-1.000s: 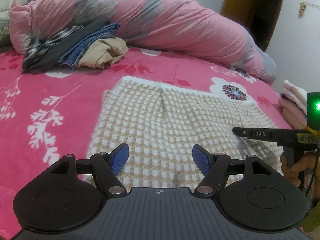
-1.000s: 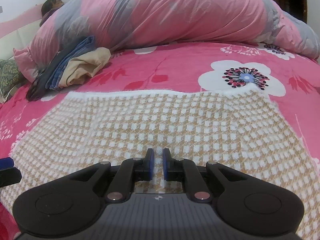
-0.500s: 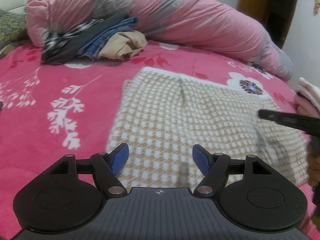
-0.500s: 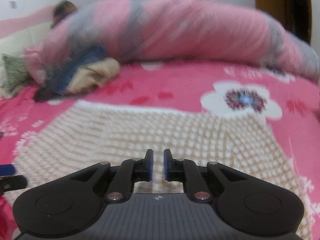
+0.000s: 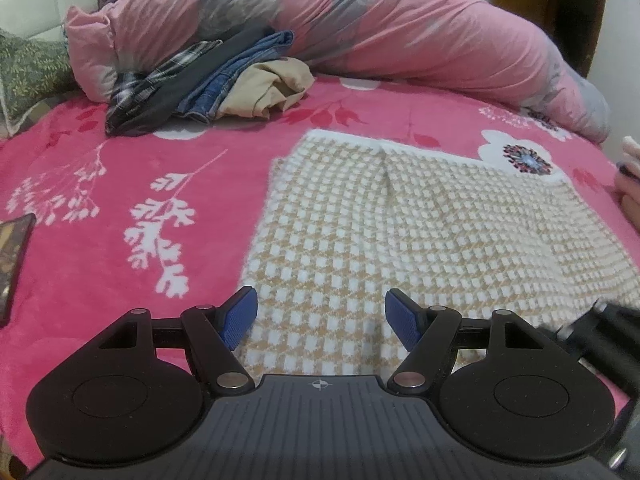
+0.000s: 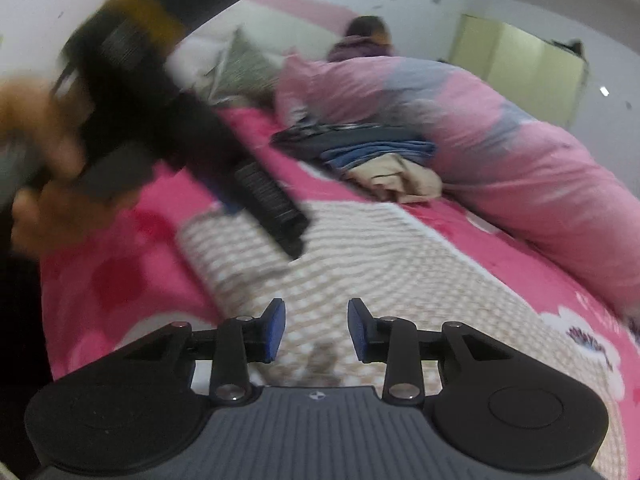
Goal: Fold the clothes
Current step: 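Close both tools on the checked cardigan edge, then lift the gripped cardigan edge with both tools and fold it over the cardigan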
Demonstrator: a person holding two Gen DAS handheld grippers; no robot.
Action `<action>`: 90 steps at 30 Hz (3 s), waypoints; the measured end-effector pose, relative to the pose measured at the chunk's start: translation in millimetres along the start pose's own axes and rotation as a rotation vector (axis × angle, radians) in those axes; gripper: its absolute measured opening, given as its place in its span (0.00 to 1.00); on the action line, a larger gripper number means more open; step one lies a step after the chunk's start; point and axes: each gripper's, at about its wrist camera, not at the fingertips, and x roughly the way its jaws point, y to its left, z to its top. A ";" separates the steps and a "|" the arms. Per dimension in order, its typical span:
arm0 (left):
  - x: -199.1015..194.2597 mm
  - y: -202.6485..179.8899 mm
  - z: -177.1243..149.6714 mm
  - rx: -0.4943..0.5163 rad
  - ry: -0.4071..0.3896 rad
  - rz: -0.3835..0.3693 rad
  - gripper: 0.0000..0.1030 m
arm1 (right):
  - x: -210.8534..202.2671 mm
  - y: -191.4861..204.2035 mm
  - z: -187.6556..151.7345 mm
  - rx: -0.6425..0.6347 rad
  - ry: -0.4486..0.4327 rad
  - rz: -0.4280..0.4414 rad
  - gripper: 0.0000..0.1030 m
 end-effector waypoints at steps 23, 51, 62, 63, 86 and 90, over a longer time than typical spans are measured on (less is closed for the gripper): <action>-13.7 7.9 4.7 -0.026 -0.015 0.021 0.69 | 29.9 48.0 4.1 -0.153 -0.001 -0.049 0.39; 42.8 127.5 10.5 -0.512 0.137 -0.433 0.70 | 66.9 76.0 33.5 -0.088 -0.066 -0.197 0.20; 126.8 123.0 64.0 -0.587 0.265 -0.592 0.73 | 44.5 49.1 43.4 0.076 -0.089 -0.152 0.19; 135.5 121.7 67.8 -0.580 0.277 -0.589 0.73 | 41.9 48.4 43.6 0.086 -0.091 -0.148 0.19; 80.3 5.3 160.4 -0.334 0.131 -0.475 0.14 | -43.6 -24.5 23.5 0.487 -0.382 -0.144 0.19; 59.8 -59.3 175.8 -0.194 0.121 -0.407 0.14 | -73.5 -46.8 4.0 0.623 -0.474 -0.167 0.19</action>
